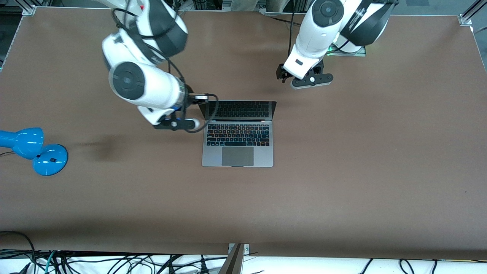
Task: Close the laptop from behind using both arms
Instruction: 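Reach both grippers behind the laptop screen's back edge, then lower both grippers onto the screen's back and push it forward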
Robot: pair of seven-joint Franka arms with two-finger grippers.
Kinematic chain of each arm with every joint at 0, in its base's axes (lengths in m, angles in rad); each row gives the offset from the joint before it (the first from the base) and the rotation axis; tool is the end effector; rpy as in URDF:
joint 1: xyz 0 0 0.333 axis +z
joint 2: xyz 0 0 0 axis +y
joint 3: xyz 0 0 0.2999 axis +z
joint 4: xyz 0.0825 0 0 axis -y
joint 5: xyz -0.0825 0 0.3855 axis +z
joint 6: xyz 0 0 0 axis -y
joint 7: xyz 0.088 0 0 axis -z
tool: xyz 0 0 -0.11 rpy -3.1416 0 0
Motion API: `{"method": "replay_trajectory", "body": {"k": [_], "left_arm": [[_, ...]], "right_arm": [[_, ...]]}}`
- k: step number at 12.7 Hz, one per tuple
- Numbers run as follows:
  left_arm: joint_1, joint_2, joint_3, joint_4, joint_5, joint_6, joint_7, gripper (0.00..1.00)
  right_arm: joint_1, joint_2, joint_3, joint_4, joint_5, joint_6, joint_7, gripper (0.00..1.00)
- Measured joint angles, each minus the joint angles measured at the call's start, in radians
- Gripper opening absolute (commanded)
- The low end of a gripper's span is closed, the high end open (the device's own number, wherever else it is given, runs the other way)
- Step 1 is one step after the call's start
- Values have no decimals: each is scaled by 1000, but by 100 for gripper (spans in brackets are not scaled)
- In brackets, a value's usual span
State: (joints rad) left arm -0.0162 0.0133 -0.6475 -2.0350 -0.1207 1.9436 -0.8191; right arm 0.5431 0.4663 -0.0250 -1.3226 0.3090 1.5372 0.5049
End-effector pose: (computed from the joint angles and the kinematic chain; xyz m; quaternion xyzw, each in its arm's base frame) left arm 0.4228 -0.3406 0.4113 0.9917 0.1019 -0.0774 0.0091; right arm 0.5563 0.3600 0.4374 -0.9812 0.0071 0.1804 0.0679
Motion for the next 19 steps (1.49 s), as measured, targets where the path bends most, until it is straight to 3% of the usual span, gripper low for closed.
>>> {"method": "replay_trajectory", "body": {"k": [1, 2, 6, 13, 19], "left_arm": [[-1, 19, -22, 7, 0, 2, -27, 91], [-3, 32, -46, 13, 0, 3, -50, 78], [-24, 59, -114, 30, 0, 3, -103, 2], [-44, 250, -115, 157, 9, 8, -150, 0], [-51, 368, -93, 216, 87, 8, -151, 0]], "right_arm": [[17, 14, 0, -7, 0, 0, 2, 9], [31, 29, 0, -13, 1, 0, 3, 9], [46, 66, 4, -37, 28, -1, 3, 6], [48, 82, 31, -78, 31, -4, 3, 5], [48, 95, 33, -79, 31, 10, 2, 5]]}}
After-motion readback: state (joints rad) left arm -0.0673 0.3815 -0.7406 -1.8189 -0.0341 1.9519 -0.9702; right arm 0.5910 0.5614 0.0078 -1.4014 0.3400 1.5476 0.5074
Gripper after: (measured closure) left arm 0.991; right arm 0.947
